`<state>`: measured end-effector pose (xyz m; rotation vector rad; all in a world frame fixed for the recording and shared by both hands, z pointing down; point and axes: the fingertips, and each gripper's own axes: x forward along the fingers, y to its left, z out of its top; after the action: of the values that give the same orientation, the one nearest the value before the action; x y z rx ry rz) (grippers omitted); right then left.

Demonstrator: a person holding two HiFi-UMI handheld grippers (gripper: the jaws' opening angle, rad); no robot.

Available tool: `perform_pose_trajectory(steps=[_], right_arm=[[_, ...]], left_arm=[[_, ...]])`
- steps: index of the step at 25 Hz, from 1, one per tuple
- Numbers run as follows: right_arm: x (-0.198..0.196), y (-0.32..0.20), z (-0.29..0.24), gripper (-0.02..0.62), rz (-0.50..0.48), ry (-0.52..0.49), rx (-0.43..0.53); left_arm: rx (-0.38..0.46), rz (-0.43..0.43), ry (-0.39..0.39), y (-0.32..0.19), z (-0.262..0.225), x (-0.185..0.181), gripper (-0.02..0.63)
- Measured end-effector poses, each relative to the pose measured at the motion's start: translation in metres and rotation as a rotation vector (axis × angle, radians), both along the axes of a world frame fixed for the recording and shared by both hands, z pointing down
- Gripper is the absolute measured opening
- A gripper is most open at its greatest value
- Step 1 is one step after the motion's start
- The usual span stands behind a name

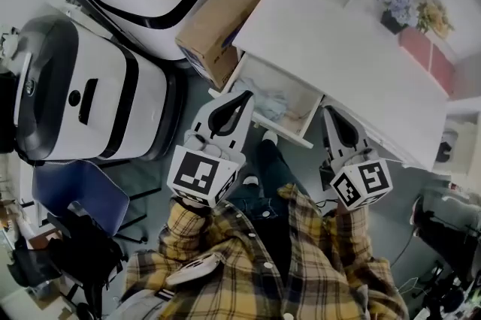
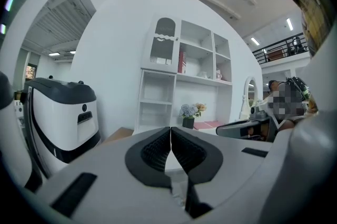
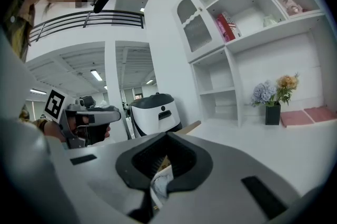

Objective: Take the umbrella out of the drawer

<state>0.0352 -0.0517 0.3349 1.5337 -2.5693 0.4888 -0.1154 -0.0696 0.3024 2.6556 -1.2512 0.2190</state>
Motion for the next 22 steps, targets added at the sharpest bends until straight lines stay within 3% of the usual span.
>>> perform_pose_trajectory(steps=[12,22], right_arm=[[0.054,-0.096,-0.017,0.017,0.015,-0.042,0.016],[0.074,-0.123,-0.012,0.017,0.061,-0.062,-0.01]], left_arm=[[0.021,0.017,-0.021,-0.102,-0.019,0.048,0.025],[0.003,0.073,-0.042,-0.139,-0.015,0.069,0.025]])
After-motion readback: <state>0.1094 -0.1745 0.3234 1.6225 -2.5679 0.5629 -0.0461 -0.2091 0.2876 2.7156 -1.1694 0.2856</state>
